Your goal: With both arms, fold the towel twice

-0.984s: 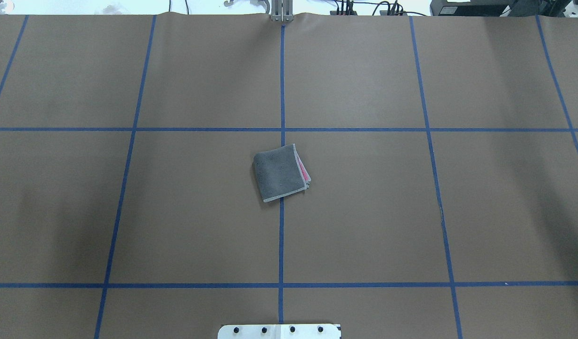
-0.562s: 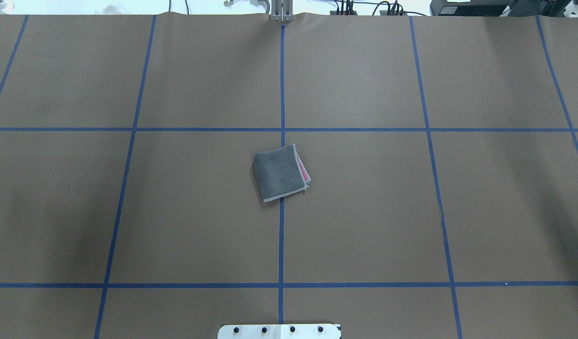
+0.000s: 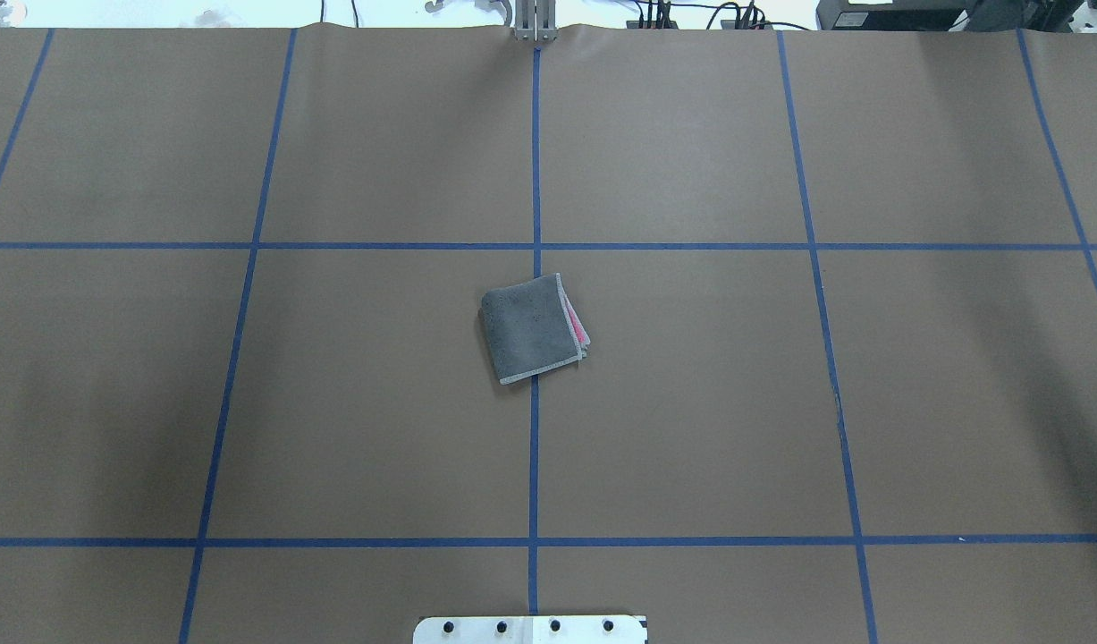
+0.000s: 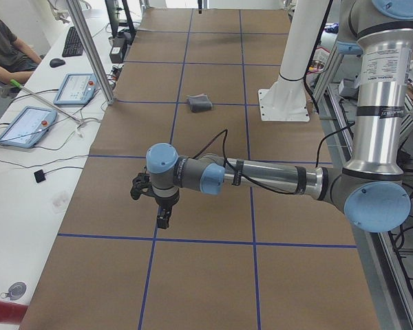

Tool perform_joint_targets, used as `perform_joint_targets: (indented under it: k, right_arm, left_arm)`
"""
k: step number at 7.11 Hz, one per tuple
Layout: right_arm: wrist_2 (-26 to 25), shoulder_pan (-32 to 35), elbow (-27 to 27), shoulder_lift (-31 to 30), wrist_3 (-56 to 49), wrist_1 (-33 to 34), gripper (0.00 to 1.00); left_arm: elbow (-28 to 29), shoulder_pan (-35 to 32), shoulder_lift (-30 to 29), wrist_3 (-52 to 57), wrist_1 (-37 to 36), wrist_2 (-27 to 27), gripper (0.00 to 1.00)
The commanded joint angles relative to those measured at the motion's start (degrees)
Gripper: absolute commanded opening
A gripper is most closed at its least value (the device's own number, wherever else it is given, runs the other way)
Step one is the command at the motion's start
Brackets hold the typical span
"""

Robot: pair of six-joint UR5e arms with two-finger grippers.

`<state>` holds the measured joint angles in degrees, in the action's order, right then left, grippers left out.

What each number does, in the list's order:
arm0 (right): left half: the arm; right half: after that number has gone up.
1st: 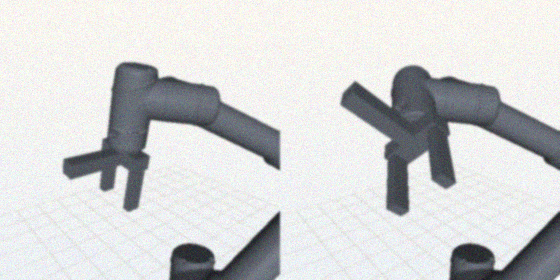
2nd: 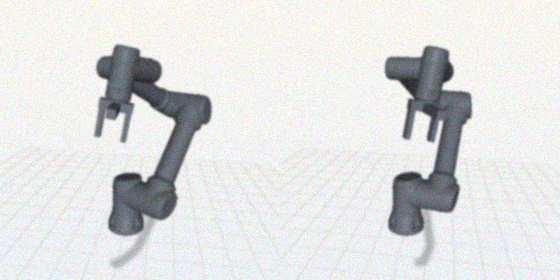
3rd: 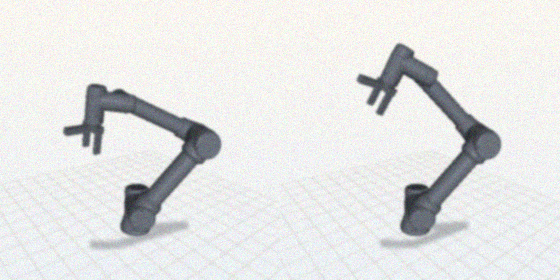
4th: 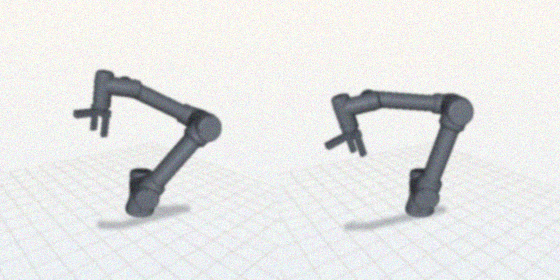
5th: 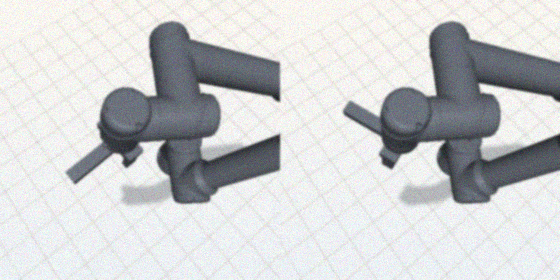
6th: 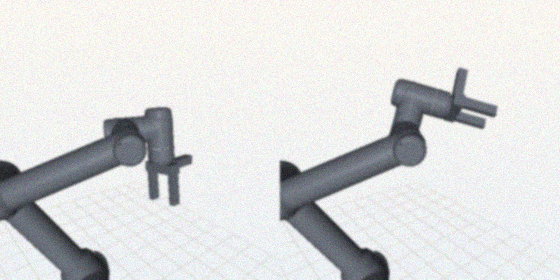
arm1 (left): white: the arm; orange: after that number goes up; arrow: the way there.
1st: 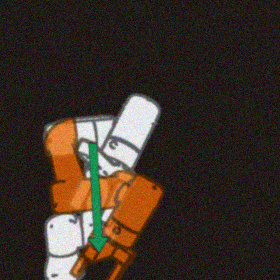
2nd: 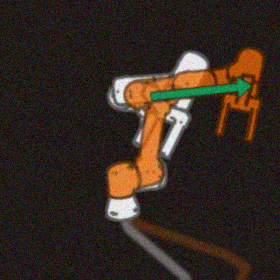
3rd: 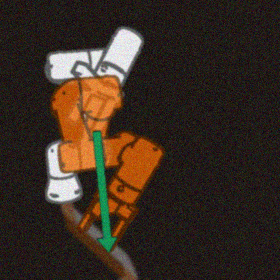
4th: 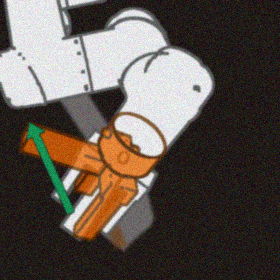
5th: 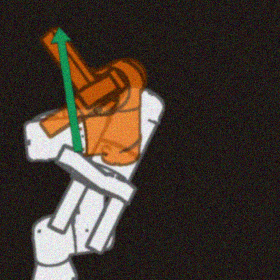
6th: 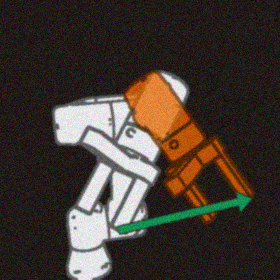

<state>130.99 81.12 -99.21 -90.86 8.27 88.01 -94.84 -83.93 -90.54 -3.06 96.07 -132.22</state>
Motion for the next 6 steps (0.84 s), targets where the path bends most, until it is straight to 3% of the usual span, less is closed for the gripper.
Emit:
perform_joint_targets:
  k: [1, 5, 6]
  right_arm:
    - [0.1, 0.0, 0.0, 0.0, 0.2, 0.1, 1.00]
    - [0.2, 0.0, 0.1, -0.1, 0.3, 0.1, 1.00]
    - [0.4, 0.0, 0.2, -0.2, 0.4, 0.1, 1.00]
  left_arm:
    - [-0.2, 0.0, 1.0, 0.2, 0.6, -0.1, 1.00]
    - [-0.1, 0.0, 1.2, 0.1, 0.7, -0.7, 0.99]
    - [0.0, 0.0, 1.2, 0.0, 0.6, -3.5, 1.00]
